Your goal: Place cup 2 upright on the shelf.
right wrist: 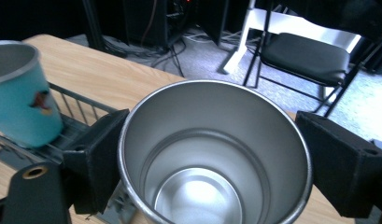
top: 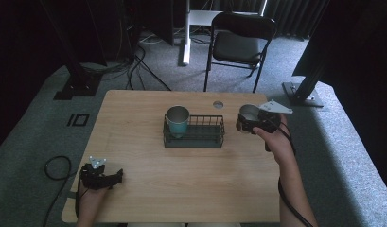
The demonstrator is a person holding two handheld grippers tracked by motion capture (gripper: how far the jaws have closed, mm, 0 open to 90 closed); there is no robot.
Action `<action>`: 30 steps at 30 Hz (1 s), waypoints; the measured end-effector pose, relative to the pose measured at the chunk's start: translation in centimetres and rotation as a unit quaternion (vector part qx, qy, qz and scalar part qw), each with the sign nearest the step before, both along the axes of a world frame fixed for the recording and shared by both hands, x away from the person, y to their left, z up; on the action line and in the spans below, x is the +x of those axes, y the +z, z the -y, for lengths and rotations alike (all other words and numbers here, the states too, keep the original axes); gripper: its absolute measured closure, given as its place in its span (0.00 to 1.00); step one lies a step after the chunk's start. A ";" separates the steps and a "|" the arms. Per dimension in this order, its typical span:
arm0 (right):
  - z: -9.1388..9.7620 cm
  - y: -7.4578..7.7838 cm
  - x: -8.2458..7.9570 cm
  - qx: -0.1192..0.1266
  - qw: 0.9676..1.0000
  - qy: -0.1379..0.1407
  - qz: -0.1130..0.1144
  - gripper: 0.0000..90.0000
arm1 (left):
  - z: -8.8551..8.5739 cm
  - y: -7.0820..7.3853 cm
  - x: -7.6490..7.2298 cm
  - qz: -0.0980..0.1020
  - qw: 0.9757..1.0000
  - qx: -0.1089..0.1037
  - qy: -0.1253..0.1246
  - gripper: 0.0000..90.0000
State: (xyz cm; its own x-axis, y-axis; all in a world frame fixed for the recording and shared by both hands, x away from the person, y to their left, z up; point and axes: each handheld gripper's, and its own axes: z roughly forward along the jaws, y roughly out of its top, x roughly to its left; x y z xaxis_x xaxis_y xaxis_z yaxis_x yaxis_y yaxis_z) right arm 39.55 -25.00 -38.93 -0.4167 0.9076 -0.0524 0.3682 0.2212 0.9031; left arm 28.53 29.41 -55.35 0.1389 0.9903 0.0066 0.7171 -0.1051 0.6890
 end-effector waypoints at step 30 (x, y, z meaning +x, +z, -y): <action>-6.3 2.7 0.7 -0.002 0.997 0.068 0.022 0.15 | 0.0 0.0 0.0 0.001 1.000 0.000 0.000 0.02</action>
